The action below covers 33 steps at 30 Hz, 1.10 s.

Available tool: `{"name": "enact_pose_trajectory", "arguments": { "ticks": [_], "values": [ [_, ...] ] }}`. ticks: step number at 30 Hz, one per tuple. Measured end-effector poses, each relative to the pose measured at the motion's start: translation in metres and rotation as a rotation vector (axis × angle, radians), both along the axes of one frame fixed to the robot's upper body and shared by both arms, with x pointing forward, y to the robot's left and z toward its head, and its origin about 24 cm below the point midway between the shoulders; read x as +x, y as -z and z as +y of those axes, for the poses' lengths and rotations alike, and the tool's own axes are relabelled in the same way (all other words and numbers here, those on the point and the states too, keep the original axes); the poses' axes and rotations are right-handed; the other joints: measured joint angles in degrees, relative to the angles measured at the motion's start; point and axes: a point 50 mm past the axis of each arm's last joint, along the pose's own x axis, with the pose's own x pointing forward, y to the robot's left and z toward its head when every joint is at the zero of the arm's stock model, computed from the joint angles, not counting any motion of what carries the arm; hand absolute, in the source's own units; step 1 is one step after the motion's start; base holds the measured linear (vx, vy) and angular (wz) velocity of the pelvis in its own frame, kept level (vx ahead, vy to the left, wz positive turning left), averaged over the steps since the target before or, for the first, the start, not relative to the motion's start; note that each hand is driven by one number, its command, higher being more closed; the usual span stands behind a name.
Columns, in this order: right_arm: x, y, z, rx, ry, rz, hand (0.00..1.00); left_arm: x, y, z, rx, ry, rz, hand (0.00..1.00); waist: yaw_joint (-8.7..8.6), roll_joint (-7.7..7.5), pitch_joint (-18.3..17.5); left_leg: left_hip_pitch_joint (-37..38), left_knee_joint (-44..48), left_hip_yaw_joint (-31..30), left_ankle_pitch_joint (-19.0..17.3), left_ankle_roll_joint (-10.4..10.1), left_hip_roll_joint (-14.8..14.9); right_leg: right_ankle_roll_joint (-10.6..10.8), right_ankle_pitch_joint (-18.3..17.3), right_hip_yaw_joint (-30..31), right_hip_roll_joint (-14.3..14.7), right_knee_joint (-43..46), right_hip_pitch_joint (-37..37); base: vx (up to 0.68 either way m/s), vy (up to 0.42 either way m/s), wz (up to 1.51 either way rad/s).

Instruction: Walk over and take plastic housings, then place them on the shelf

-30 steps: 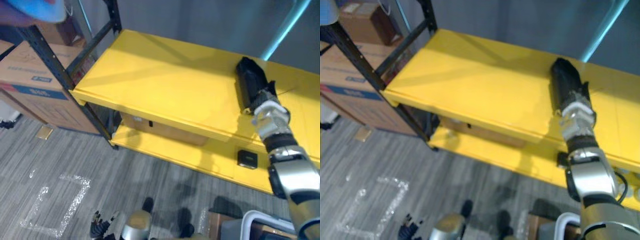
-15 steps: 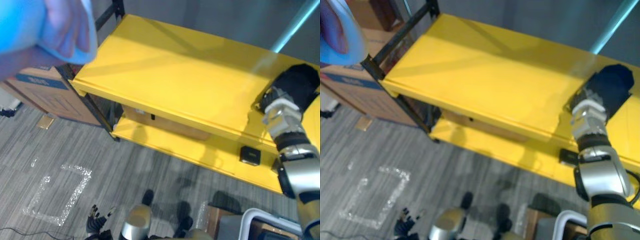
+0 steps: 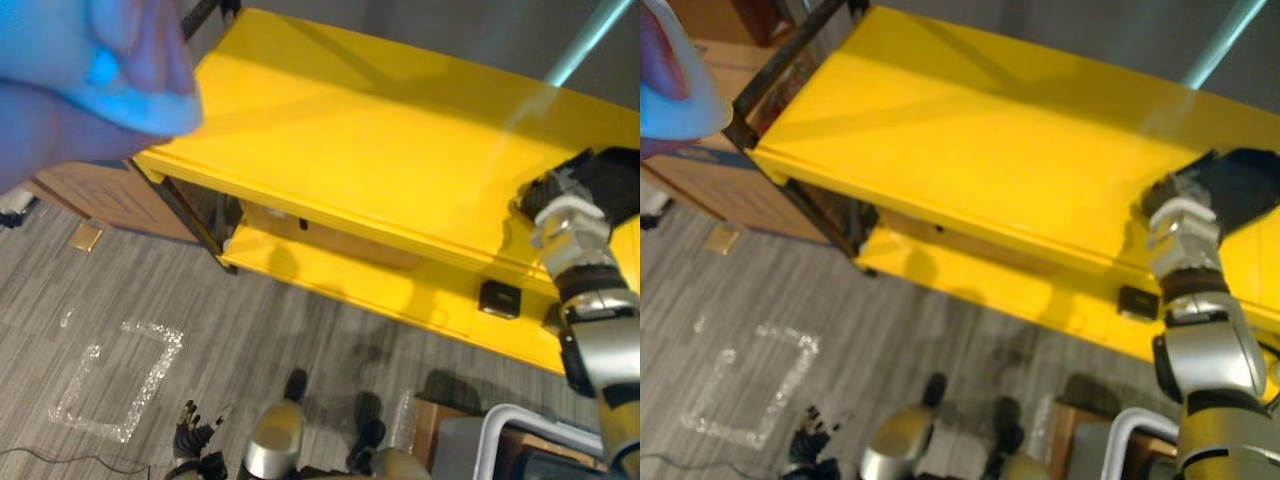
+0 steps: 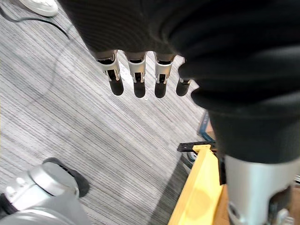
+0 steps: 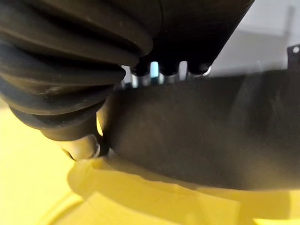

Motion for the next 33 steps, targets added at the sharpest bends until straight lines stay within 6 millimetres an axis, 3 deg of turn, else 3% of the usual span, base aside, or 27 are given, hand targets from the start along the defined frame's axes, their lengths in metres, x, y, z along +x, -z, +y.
{"name": "enact_pose_trajectory", "arguments": {
  "ticks": [3,4,13,17,20,22,23,24,25,28,31,33],
  "values": [
    [0.000,-0.002,0.001,-0.094,-0.037,0.025,1.00,0.000,0.000,0.001,0.001,-0.002,-0.001,0.00,0.02,-0.05,0.03,-0.04,-0.18,0.06,0.00,0.00,0.00,-0.01,-0.01,0.03,0.00,-0.05,-0.11,0.00,0.000,0.00],
    [0.001,-0.003,0.002,-0.128,-0.050,0.030,0.00,0.000,-0.001,0.001,0.002,-0.005,-0.002,0.00,0.03,-0.16,0.08,-0.11,-0.21,0.12,0.00,0.00,0.04,-0.03,-0.02,0.06,0.02,-0.05,-0.21,0.00,0.000,0.00],
    [-0.001,-0.016,-0.002,-0.260,-0.044,-0.031,0.00,0.006,-0.008,0.009,0.023,0.023,-0.035,0.00,0.23,-1.11,0.58,-1.23,-0.13,0.99,0.03,-0.05,0.33,-0.10,-0.01,1.04,0.10,0.52,-1.94,0.00,0.004,-0.03],
    [-0.004,-0.022,0.002,-0.352,0.006,-0.192,0.00,0.007,-0.007,0.008,0.019,0.032,-0.035,0.00,0.31,-1.11,0.58,-1.10,-0.23,1.28,0.02,-0.05,0.46,-0.16,0.03,1.42,0.16,0.51,-2.06,0.00,0.001,-0.04],
    [-0.006,-0.038,0.031,-0.323,-0.065,-0.460,0.00,0.006,-0.006,0.006,0.013,0.049,-0.034,0.00,-0.05,-1.15,0.54,-0.59,-0.64,2.64,0.01,-0.07,0.81,-0.34,0.29,2.54,0.29,0.29,-2.32,0.00,0.006,-0.21],
    [-0.015,-0.044,0.062,-0.203,-0.151,-0.672,0.00,0.007,-0.002,0.001,0.007,0.069,-0.017,0.00,-0.33,-1.47,0.27,0.24,-1.44,4.28,0.01,-0.08,1.19,-0.37,0.81,3.95,0.51,-0.32,-2.46,0.01,0.003,-0.32],
    [-0.023,-0.042,0.079,-0.115,-0.205,-0.757,0.00,0.005,0.000,0.000,0.004,0.073,-0.007,0.00,-1.42,-2.24,-0.46,0.32,-1.88,4.70,0.01,-0.08,1.23,-0.31,0.91,4.56,0.54,-0.55,-2.69,0.02,0.007,-0.23],
    [-0.025,-0.040,0.083,-0.094,-0.217,-0.770,0.00,0.005,0.001,0.000,0.003,0.072,-0.005,0.00,-1.67,-2.49,-0.69,0.36,-1.95,4.88,0.01,-0.07,1.24,-0.32,0.95,4.71,0.55,-0.60,-2.76,0.04,0.013,-0.22],
    [-0.037,-0.034,0.100,-0.003,-0.273,-0.818,0.00,0.003,0.003,0.000,0.002,0.071,0.008,0.00,-2.82,-3.71,-1.63,0.52,-2.11,5.79,-0.04,-0.13,1.29,-0.32,1.21,5.39,0.57,-1.10,-2.87,0.04,0.012,-0.20],
    [-0.065,-0.018,0.116,0.171,-0.325,-0.908,0.00,-0.003,0.005,0.004,0.015,0.059,0.033,0.00,-5.17,-5.86,-4.13,1.73,-2.15,8.05,-0.86,-0.22,1.48,-0.30,1.30,7.49,0.57,-1.23,-2.87,0.05,0.024,-0.39],
    [-0.090,-0.019,0.097,0.239,-0.231,-1.035,0.00,-0.010,0.009,0.008,0.033,0.021,0.046,0.00,-7.76,-6.21,-7.09,2.50,-1.86,9.70,-1.81,-0.02,1.53,-0.24,1.59,9.44,0.54,-1.24,-2.92,0.01,0.025,-0.38],
    [-0.098,-0.020,0.081,0.265,-0.168,-1.079,0.00,-0.014,0.011,0.008,0.036,0.012,0.062,0.00,-8.60,-5.88,-8.28,3.37,-1.79,10.79,-2.46,-0.05,1.64,-0.23,1.68,10.73,0.64,-1.20,-2.85,-0.03,0.029,-0.36]
  ]
}}
